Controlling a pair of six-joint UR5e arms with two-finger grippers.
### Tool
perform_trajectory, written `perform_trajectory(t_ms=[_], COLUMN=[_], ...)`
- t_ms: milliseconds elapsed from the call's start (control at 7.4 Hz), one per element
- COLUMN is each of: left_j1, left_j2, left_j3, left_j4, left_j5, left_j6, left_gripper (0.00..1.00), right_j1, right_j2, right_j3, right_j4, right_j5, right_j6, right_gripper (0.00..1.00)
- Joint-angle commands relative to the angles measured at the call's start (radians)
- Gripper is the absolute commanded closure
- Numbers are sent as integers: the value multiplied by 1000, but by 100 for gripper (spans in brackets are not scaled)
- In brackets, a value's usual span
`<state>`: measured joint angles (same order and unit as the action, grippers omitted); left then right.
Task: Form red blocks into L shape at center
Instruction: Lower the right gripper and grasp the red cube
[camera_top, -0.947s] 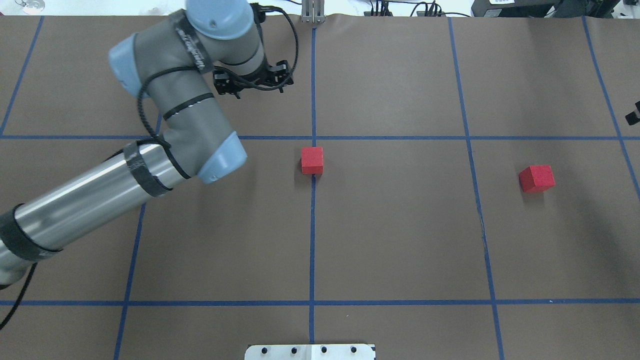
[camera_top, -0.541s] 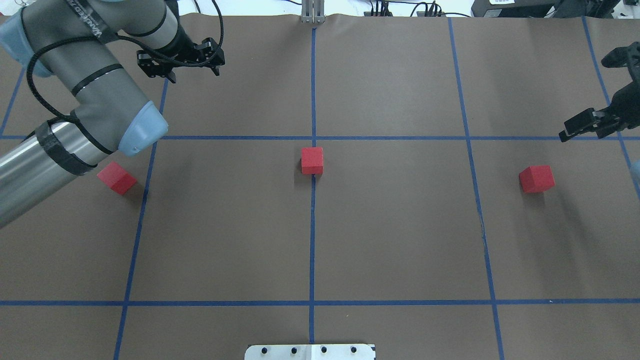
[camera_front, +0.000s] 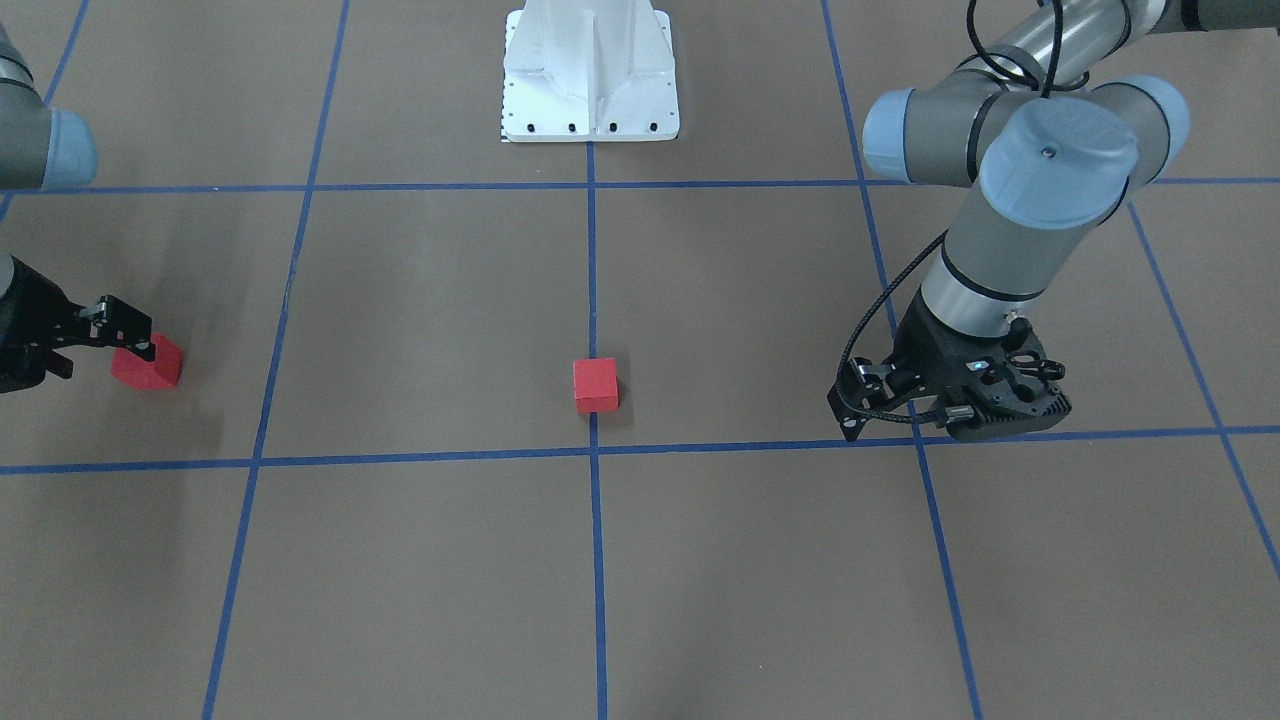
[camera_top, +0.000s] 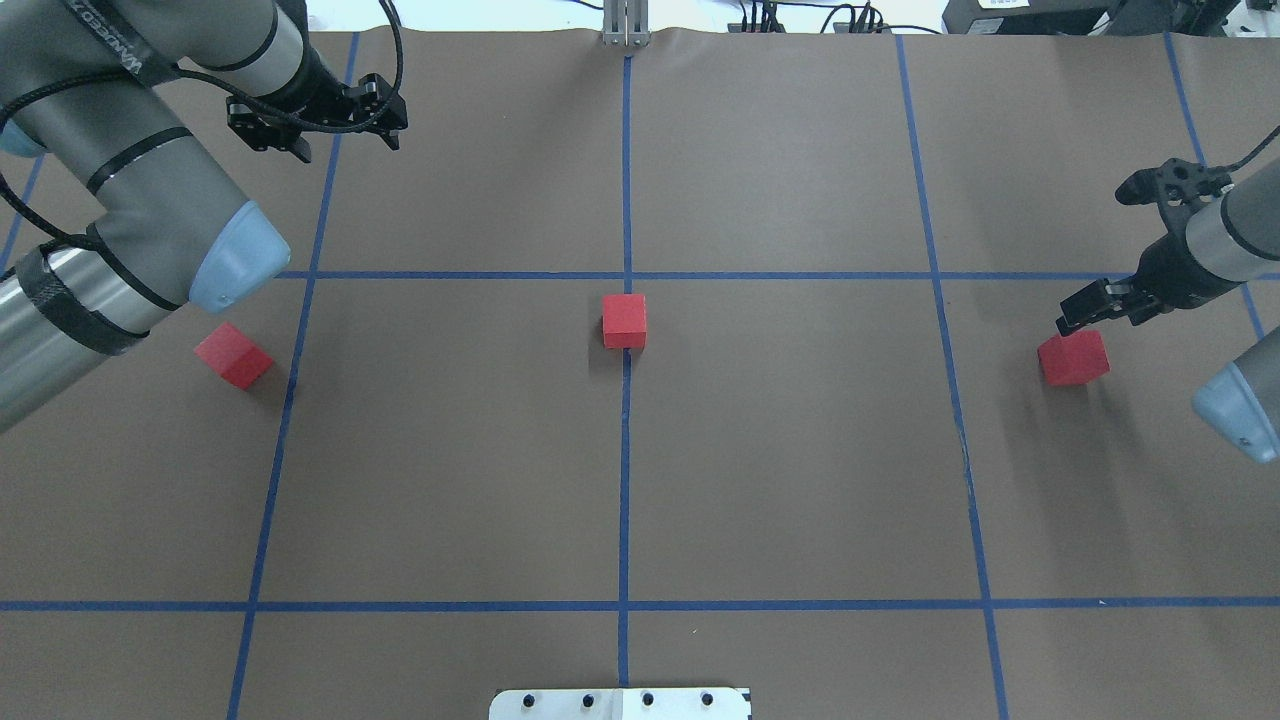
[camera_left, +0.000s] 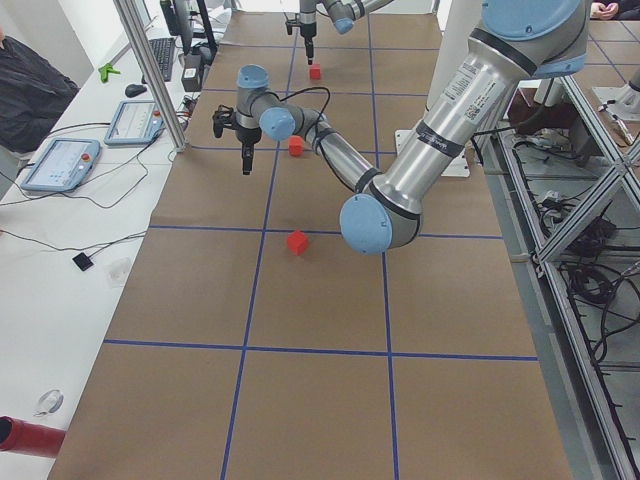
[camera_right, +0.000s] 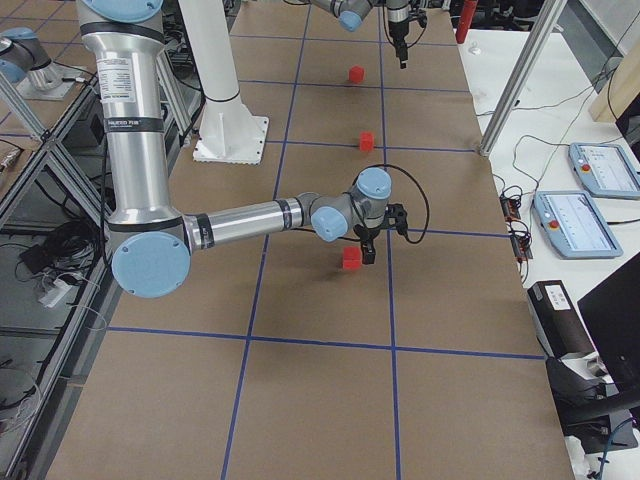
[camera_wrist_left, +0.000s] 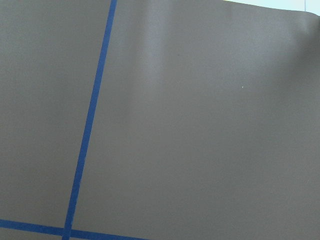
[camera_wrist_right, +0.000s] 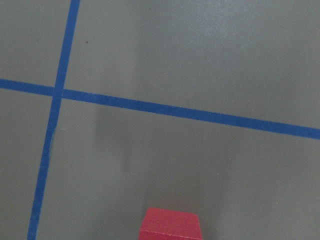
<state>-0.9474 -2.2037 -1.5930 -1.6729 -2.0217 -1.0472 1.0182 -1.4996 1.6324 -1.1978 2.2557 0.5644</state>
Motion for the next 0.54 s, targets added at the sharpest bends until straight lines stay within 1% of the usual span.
perform_trajectory(t_ms=[0,406], left_j1=[-1,-4], left_j2=[1,1], left_j3=[-8,-10], left_j4=[1,-1], left_j5=[0,0], left_j6=[-1,-2], left_gripper=[0,0], right_j1=[-50,-49], right_j2=[5,-5], right_j3=[-35,-45], right_j4=[1,0], right_j5=[-7,1], right_j6=[2,2], right_gripper=[1,1])
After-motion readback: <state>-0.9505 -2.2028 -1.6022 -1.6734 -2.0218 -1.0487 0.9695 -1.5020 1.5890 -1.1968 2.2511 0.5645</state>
